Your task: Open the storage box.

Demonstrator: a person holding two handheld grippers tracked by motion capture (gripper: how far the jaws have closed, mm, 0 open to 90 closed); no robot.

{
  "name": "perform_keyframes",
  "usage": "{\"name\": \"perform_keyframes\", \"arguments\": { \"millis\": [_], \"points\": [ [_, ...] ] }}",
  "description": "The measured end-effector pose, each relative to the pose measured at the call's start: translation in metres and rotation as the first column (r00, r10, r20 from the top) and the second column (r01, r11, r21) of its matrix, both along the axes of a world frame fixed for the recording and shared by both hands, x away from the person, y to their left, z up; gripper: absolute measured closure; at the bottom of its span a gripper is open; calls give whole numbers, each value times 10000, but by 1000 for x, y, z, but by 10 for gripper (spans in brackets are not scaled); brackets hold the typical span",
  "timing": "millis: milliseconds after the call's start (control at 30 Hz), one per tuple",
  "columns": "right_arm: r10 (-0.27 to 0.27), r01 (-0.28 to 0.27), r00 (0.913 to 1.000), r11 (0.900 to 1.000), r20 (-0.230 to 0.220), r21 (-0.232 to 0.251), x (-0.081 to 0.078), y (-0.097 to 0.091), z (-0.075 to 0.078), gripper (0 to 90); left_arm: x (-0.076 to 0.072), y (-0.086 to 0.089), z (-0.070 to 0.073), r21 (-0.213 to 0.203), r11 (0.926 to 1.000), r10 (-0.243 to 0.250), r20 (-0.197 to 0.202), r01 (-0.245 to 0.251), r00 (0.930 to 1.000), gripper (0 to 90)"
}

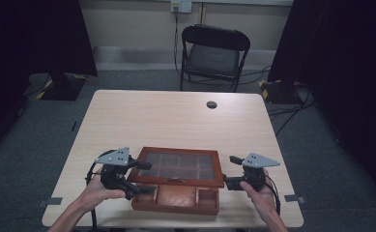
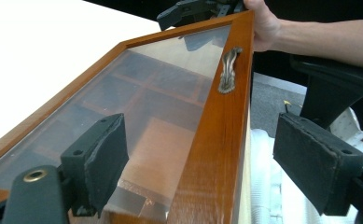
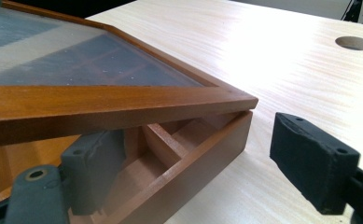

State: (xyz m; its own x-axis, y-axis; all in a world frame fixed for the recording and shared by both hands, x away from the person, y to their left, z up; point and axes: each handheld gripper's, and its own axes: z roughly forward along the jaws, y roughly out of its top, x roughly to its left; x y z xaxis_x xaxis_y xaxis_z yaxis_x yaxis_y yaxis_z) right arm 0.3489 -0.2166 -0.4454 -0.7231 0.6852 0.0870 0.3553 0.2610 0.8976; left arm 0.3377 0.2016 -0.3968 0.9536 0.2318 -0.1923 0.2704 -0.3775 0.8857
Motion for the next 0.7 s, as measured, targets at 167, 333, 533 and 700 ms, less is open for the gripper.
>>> {"name": "perform_keyframes", "arguments": {
  "millis": [167, 333, 533, 700],
  "points": [
    [-86, 90, 9996, 9999, 263, -128, 3, 1, 8, 176, -1, 5, -1, -335, 9989, 333, 477, -317, 9983, 212],
    [-54, 55, 9998, 10000, 183, -78, 5, 2, 8, 176, 3, 8, -3, -392, 9974, 619, 512, -600, 9968, 259],
    [-23, 23, 9999, 10000, 146, -24, 5, 1, 9, 179, 7, 11, -6, -523, 9957, 799, 671, -765, 9945, 268],
    [149, -147, 9999, 9996, 80, -260, 10, 3, 14, 176, 8, 14, -6, -791, 9927, 983, 955, -909, 9906, 301]
  ]
}}
